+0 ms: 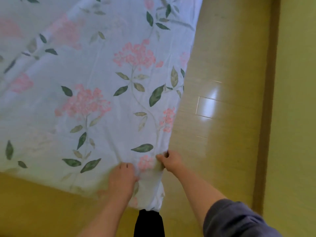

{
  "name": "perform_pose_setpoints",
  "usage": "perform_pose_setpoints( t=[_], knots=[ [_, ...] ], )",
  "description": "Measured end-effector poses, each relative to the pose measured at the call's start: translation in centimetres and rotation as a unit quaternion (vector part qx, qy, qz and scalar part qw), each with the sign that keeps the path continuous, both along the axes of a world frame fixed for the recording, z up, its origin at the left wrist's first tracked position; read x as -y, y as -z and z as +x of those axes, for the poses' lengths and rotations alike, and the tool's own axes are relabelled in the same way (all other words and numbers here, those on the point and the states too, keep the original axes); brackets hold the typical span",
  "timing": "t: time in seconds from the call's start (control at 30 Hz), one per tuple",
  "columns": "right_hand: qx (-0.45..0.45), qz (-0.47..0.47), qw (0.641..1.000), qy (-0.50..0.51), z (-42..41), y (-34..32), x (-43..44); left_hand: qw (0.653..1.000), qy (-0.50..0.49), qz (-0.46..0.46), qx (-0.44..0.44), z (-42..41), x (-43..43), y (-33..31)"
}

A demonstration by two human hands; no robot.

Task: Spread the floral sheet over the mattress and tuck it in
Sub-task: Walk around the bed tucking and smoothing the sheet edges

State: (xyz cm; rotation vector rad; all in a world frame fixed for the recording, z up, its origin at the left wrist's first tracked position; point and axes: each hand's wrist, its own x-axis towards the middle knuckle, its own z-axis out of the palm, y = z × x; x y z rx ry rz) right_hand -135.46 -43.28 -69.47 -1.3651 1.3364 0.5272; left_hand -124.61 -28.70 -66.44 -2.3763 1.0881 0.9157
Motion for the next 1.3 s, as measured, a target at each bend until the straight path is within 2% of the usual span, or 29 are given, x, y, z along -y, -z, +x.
perform_pose_setpoints(
  t=[0.1,0.17,0.23,0.33,0.4,0.47,0.6,0.73,0.87,1.0,1.1,1.17,1.3],
  knots=[
    [0.027,-0.023,0.996,-0.078,-1.0,-0.2,1.7,0.997,-0.043,-0.055,0.038,-1.2,-0.9,0.6],
    [0.061,-0.032,0.988,-0.135,-1.9,-0.6,2.5,0.985,-0.151,-0.074,0.045,-3.3,-1.4,0.1],
    [0.093,-0.038,0.980,-0.171,-2.9,-1.0,3.0,0.958,-0.265,-0.100,0.051,-6.3,-1.5,-0.2],
    [0.139,-0.034,0.972,-0.184,-4.3,-1.2,3.1,0.909,-0.377,-0.143,0.100,-11.0,-1.9,-0.2],
    [0.164,-0.008,0.976,-0.145,-5.0,-1.3,3.3,0.904,-0.370,-0.172,0.130,-13.7,-2.1,0.1],
    [0.182,0.016,0.975,-0.126,-5.4,-1.7,3.3,0.919,-0.313,-0.171,0.167,-15.6,-2.3,0.4],
    [0.196,0.006,0.967,-0.160,-5.4,-2.4,3.6,0.936,-0.244,-0.148,0.207,-15.2,-2.3,1.6],
    [0.193,-0.014,0.960,-0.204,-6.6,-3.8,4.8,0.971,-0.163,-0.146,0.093,-14.8,-2.0,0.8],
    [0.185,-0.012,0.954,-0.235,-10.5,-5.0,5.4,0.989,-0.099,-0.105,0.043,-18.5,-1.9,-1.1],
    [0.140,-0.022,0.960,-0.243,-14.5,-4.6,5.9,0.994,-0.095,-0.060,0.004,-21.5,0.3,-2.3],
    [0.083,-0.026,0.962,-0.260,-14.9,-3.3,6.5,0.994,-0.093,0.047,0.037,-21.6,0.8,-0.8],
    [0.057,-0.037,0.966,-0.251,-14.5,-2.5,7.1,0.986,-0.136,0.086,0.039,-20.7,0.3,0.2],
    [0.026,-0.059,0.967,-0.248,-12.0,-1.5,8.4,0.975,-0.205,0.026,0.085,-17.7,-0.5,0.6]
  ],
)
